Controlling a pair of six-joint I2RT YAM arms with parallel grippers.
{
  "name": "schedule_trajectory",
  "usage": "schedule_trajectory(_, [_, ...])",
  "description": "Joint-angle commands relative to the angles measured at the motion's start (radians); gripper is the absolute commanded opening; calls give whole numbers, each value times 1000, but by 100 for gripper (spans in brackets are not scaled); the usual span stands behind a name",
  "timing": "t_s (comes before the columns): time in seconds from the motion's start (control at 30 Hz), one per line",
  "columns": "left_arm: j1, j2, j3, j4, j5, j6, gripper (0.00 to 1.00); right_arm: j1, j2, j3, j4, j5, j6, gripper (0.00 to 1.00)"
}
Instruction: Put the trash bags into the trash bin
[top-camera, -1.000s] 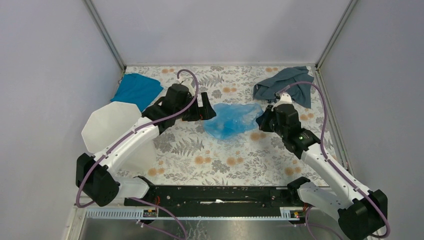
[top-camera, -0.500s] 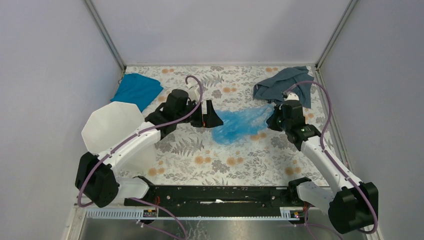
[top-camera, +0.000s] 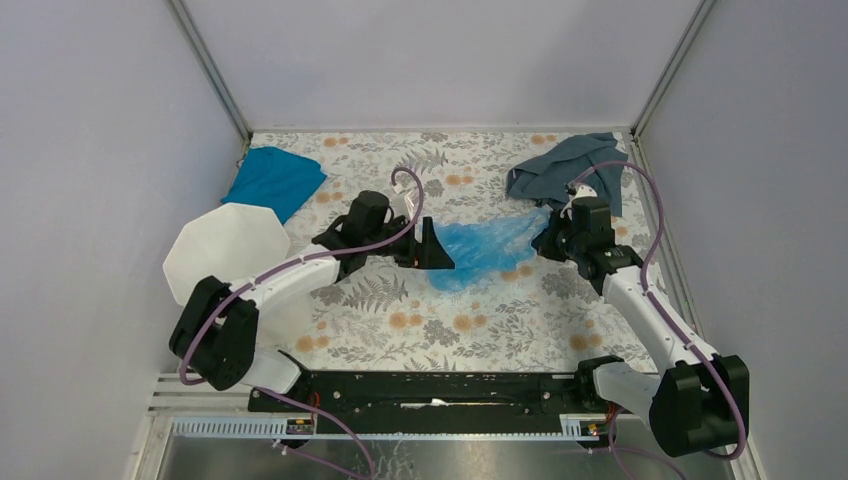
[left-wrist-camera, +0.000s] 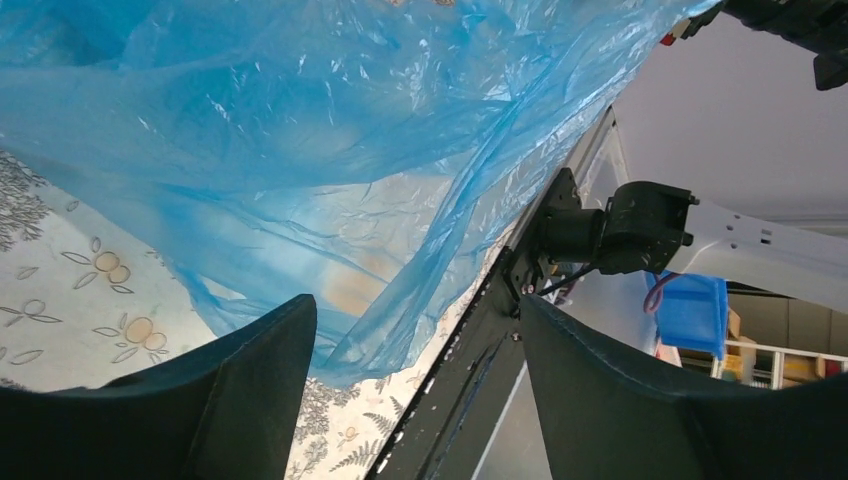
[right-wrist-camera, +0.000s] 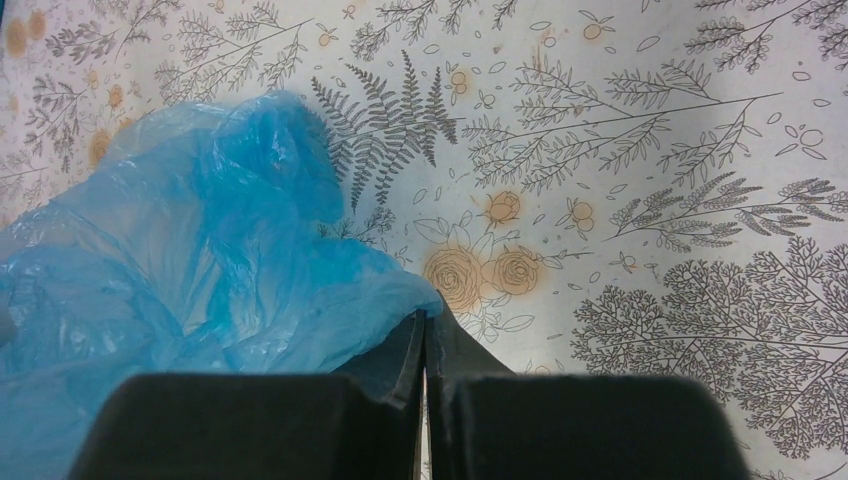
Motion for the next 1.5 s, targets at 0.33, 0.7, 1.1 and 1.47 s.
schedule_trajectory(0.33, [-4,-146,12,-197,-161,-17,8,-8,-45,33,-19,-80,-5,0])
schedule_trajectory(0.7, [77,413,1511,-895,-791,-12,0,-1,408,942,-351,-165,-32,0])
schedule_trajectory(1.1, [-79,-227,317,-292,-1118,-15,0,83,8,327,155,-126,1,0])
schedule_trajectory(1.47, [15,-188,363,-333,-582,-28,0,91,110,349,36,-219,6,0])
